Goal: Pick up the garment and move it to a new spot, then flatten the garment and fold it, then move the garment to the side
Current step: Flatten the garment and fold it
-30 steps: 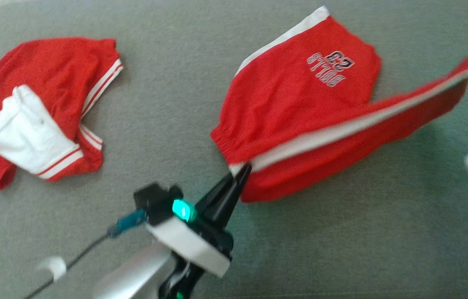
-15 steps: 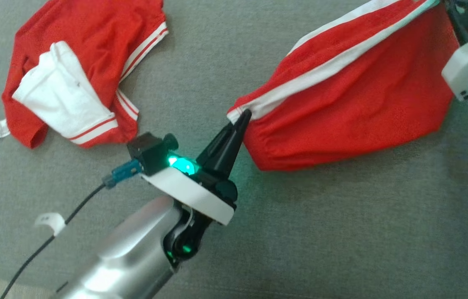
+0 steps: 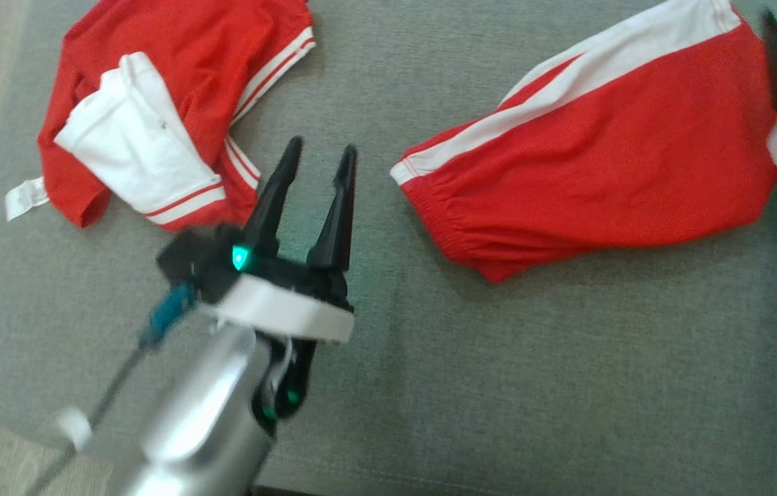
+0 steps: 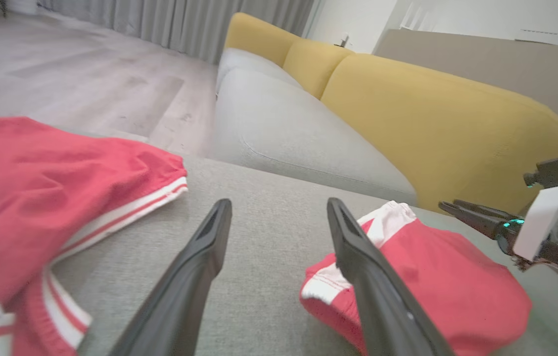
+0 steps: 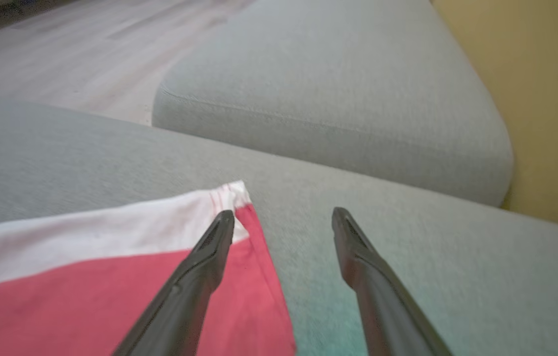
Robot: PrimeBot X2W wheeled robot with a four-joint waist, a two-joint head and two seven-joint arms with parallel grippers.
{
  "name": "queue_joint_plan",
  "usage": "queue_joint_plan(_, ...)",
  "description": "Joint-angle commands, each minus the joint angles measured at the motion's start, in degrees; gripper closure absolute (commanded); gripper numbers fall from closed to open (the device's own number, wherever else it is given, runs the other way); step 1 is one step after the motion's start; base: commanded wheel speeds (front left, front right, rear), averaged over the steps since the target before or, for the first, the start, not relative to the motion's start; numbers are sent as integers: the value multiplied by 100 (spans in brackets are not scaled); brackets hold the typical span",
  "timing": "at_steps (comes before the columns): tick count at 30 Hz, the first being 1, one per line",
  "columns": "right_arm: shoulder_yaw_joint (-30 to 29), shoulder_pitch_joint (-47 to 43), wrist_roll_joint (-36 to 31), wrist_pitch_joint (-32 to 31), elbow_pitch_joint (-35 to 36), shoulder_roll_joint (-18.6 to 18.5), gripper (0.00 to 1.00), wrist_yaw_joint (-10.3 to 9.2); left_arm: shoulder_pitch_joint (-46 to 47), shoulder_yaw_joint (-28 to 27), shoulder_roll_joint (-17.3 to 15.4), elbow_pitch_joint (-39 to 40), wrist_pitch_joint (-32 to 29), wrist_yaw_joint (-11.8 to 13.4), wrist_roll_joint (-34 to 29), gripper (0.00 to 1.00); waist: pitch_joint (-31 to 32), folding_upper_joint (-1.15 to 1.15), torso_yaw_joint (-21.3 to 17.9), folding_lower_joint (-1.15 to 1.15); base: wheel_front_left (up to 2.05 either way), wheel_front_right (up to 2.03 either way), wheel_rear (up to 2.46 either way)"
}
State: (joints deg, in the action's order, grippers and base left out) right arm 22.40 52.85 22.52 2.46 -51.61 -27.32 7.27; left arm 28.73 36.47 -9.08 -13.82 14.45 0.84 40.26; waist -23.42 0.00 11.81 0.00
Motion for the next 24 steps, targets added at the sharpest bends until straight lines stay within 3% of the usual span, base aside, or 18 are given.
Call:
queue_joint_plan(1, 92, -220, 380, -190, 86, -221, 0, 22, -392, -526, 123, 474, 53, 201, -579, 0, 31, 0, 100, 0, 0, 0, 0)
queue_joint_plan(11, 705, -891, 1763, -1050, 384, -873, 3, 22, -1574, -1313, 534, 1688, 54, 469, -2275, 0, 81, 0, 568, 0, 0, 0, 0)
queue_joint_plan(12, 774, -950, 1869, -1112, 425, -925, 58, 22, -1658, -1346, 551, 1753, 54, 471, -2363, 0, 106, 0, 598, 0, 0, 0, 0)
queue_joint_plan(13, 840, -1001, 1957, -1143, 463, -973, 100, 22, -1733, -1378, 566, 1806, 54, 466, -2415, 0, 138, 0, 621, 0, 0, 0, 0)
queue_joint_plan(18, 931, -1117, 2217, -857, 392, -1058, 100, 22, -2011, -1560, 601, 1892, 54, 458, -2615, 0, 418, 0, 503, 0, 0, 0, 0)
queue_joint_plan(24, 765, -1449, 2447, -426, -87, -957, 100, 22, -2264, -1798, 612, 1946, 54, 400, -2795, 0, 843, 0, -59, 0, 0, 0, 0)
